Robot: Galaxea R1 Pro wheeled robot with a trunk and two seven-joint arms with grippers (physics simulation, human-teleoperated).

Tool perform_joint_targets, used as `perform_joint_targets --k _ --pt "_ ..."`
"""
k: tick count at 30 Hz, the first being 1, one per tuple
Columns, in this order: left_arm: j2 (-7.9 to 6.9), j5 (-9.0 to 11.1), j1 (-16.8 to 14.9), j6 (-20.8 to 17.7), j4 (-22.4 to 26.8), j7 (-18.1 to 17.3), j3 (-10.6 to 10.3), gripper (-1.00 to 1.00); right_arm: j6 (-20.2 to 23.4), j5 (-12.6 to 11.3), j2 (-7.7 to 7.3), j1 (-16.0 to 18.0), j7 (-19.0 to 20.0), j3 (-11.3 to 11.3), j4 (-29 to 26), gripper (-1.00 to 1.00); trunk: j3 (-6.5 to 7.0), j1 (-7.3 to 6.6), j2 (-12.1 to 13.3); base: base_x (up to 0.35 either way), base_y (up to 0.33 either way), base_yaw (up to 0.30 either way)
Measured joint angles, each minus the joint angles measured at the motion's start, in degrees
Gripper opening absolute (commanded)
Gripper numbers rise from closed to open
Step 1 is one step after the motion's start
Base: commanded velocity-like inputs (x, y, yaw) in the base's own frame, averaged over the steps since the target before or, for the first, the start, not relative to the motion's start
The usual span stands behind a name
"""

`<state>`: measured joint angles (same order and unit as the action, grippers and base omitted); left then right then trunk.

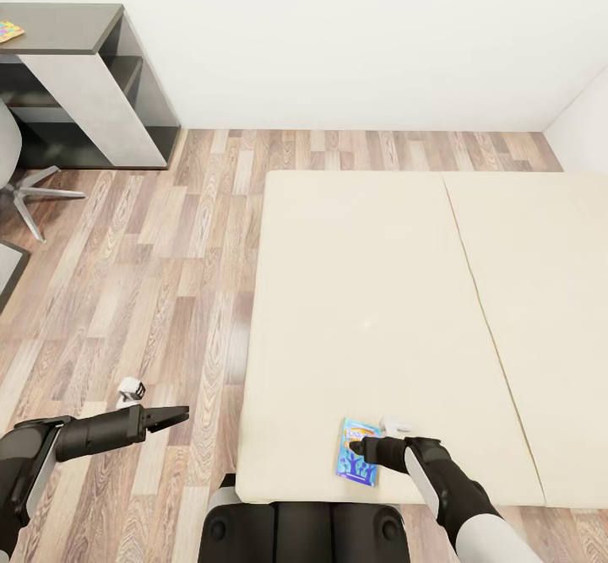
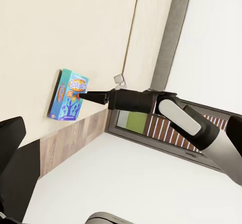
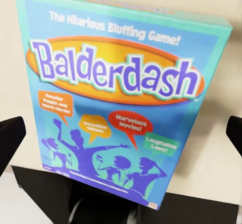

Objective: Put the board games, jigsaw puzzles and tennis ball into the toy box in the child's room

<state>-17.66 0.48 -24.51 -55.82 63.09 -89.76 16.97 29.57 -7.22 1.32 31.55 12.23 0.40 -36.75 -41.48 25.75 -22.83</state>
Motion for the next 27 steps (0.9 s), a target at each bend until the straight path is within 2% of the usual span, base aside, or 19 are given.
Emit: perform_joint_targets --k 27 --pt "0.0 -0.2 0.0 0.0 0.0 0.0 0.0 1.0 -0.3 0.0 -0.08 0.0 0.4 -0.1 -0.3 1.0 0.0 0.0 0.0 0.0 0.012 0.0"
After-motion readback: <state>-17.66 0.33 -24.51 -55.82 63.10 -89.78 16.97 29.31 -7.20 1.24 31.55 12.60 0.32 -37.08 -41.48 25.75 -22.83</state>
